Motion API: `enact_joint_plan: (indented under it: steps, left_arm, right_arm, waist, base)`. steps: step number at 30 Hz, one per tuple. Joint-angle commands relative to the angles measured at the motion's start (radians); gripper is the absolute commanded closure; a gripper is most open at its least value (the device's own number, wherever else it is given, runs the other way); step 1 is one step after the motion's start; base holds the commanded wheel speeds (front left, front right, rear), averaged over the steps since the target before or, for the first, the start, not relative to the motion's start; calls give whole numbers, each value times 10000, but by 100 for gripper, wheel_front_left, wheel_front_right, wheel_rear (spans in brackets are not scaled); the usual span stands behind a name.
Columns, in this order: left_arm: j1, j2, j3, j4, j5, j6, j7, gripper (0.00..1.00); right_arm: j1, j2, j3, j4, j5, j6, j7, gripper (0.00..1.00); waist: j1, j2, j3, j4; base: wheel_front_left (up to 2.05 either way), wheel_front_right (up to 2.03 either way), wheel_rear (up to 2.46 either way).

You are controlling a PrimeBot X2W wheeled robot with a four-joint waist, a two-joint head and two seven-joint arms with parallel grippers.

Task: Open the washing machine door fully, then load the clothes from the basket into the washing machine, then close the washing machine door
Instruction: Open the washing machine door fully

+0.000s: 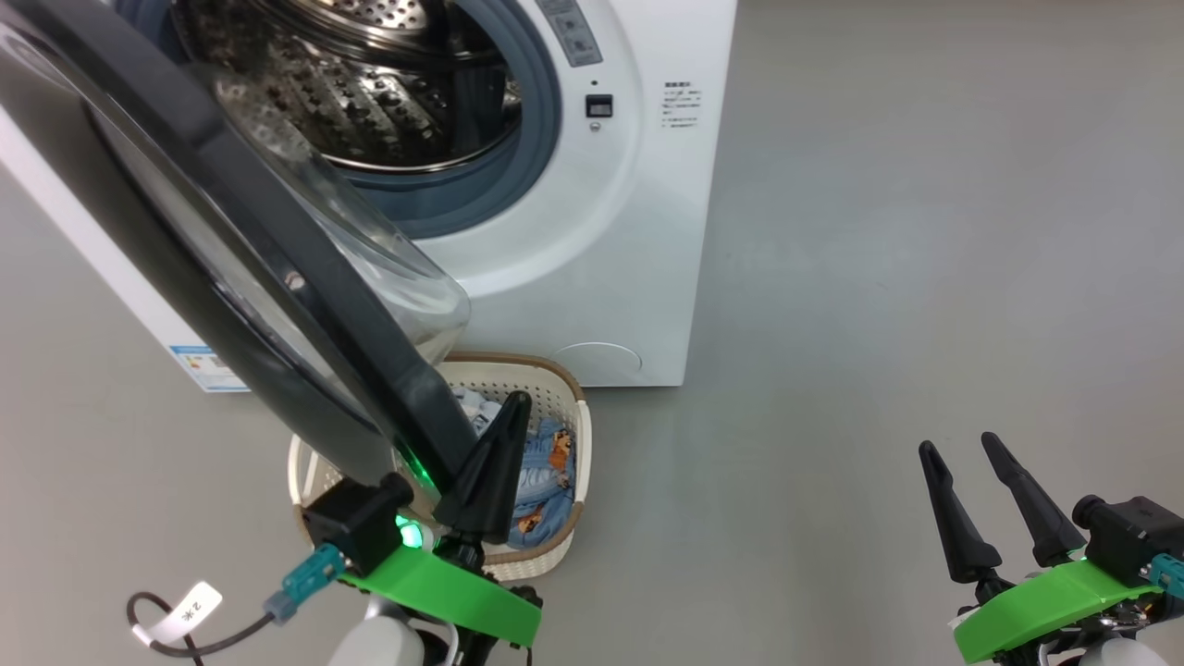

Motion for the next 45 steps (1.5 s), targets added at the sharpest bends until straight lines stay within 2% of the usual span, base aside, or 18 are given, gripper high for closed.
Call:
enact_joint_plan:
  steps: [1, 21, 34, 45]
  left_arm:
    - [-22, 367, 699, -173, 11, 145, -108, 100]
    - [983, 441, 1005, -432, 183, 409, -108, 100]
    - [1738, 873, 1224, -1349, 269, 987, 87, 100]
    - [2200, 1345, 1830, -2046, 168, 1607, 239, 100]
  right_arm:
    - [-250, -229, 112, -255, -76, 52, -124, 0]
    - [-58, -362, 142, -267, -85, 52, -124, 0]
    - [59, -409, 85, -303, -81, 52, -124, 0]
    - [86, -417, 26, -336, -78, 52, -124, 0]
  waist:
    - [0, -1, -26, 102]
    - [0, -1, -439, 1190]
    - [0, -1, -487, 2009]
    - [0, -1, -473, 2519]
  base:
    - [0, 0, 0]
    - [0, 0, 0]
    - [0, 0, 0]
    - [0, 0, 0]
